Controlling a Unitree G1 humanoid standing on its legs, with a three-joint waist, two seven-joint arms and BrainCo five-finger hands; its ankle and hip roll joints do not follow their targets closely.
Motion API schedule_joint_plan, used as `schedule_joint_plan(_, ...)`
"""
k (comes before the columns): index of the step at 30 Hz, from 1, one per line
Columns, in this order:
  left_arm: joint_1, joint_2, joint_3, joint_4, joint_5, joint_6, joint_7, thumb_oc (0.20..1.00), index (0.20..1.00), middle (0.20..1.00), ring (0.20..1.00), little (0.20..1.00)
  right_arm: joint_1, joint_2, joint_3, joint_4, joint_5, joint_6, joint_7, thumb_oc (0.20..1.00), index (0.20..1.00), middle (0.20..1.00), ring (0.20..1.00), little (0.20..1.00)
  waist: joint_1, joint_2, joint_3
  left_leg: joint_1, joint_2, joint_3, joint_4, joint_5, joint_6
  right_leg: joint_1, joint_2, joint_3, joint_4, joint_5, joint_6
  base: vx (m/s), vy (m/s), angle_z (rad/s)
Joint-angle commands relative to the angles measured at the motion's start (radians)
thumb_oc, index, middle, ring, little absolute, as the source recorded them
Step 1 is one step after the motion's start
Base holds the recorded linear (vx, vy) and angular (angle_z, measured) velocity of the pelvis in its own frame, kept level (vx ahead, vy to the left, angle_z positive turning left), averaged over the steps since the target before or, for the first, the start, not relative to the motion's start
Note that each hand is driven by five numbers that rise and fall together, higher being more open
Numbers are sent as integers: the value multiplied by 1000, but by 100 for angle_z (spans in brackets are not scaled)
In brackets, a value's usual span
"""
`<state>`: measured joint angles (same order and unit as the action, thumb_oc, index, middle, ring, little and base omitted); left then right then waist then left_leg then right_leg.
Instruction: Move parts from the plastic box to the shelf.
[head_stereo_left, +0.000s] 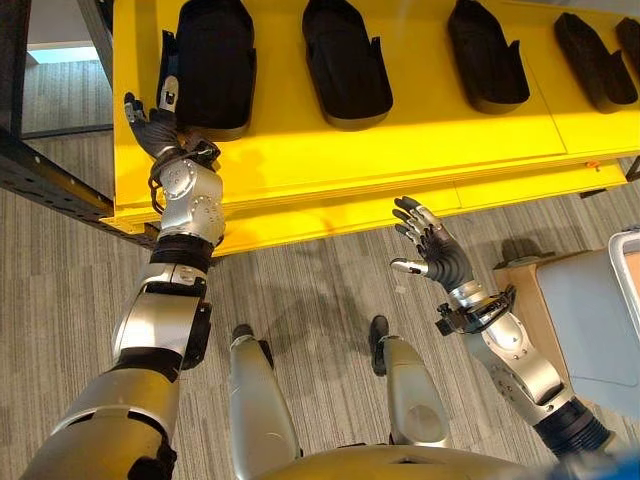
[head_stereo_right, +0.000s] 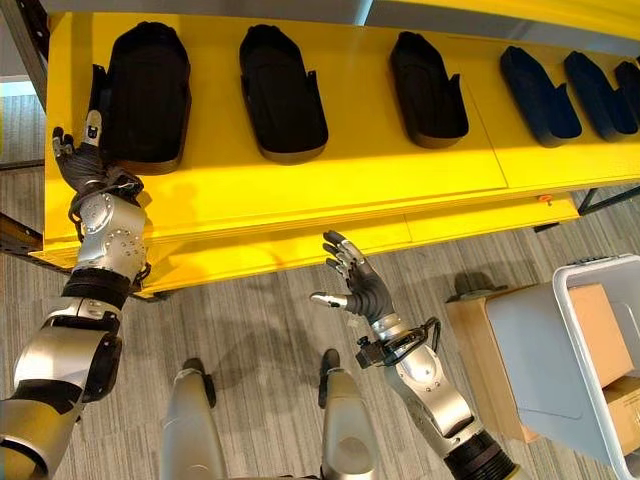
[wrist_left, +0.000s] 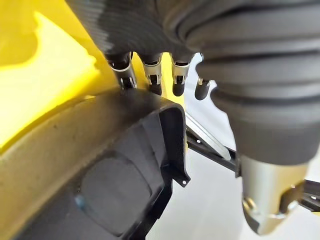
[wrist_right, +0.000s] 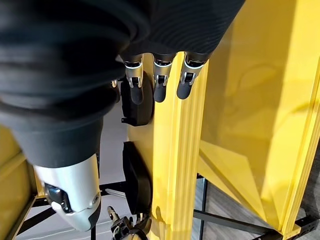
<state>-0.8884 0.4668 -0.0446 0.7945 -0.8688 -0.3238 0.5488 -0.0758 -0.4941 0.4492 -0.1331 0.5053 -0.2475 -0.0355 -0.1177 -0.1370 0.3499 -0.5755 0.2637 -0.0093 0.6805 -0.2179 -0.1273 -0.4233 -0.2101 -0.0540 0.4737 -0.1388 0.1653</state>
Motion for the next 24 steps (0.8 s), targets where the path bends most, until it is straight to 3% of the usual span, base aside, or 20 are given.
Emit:
schedule_joint_plan(1,24,-7,-2,-16,62,-18,-11,1000,1000,1000,1000,1000,24,-50,-44,-65,8,-56,-4,1000,1000,1000,1000,1000,21,2,-29,39,62,-73,-68,84,-39,-39,-12,36,101,32,-3,0,0,0)
schedule_joint_plan(17,97,-49,-8,-57,81,-17,-25,1000,1000,1000,1000,1000,25,-57,-55,-70,8,-54,-4,1000,1000,1000,1000,1000,26,7,-14,40,53,-69,-67,87,-37,-48,-20,40,116,30,-6,0,0,0)
schedule_joint_plan(24,175,-42,40,-177,92,-55,-1,1000,1000,1000,1000,1000,28,-55,-66,-71,-3,-55,-12,1000,1000,1000,1000,1000,39,15,-6,36,48,-70,-66,89,-35,-53,-22,41,120,31,-8,0,0,0)
